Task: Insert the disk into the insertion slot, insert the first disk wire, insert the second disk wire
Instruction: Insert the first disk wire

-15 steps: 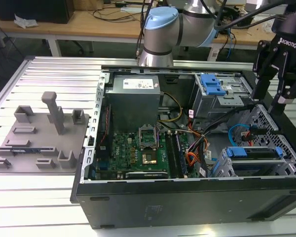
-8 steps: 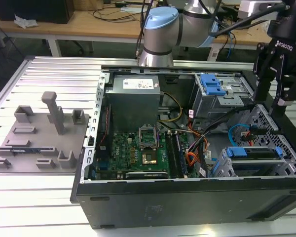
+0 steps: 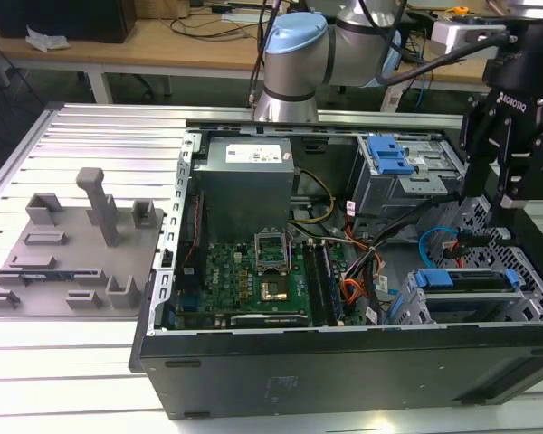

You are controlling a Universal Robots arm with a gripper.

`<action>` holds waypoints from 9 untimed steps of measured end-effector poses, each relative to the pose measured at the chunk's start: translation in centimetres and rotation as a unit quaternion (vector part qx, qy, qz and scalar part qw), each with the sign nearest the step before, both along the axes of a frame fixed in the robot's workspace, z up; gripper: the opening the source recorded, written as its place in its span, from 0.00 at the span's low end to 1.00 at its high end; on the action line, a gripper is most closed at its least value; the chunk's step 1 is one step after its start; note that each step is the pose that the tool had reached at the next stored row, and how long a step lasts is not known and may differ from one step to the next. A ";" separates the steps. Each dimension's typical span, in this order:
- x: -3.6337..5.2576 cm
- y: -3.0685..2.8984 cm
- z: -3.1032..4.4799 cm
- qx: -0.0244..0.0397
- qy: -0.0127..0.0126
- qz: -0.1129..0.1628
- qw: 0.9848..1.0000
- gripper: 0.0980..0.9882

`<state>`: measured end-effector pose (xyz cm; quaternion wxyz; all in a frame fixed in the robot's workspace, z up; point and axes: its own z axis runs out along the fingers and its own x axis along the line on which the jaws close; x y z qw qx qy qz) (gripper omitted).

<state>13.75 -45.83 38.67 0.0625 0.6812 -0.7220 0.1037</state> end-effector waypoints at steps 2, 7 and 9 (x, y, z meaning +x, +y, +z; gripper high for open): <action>0.01 -0.03 -0.13 -0.001 -0.004 0.000 1.000 0.59; 0.00 0.18 -0.18 -0.067 -0.011 0.000 0.998 0.59; -0.04 0.20 -0.24 -0.069 -0.018 -0.002 0.997 0.59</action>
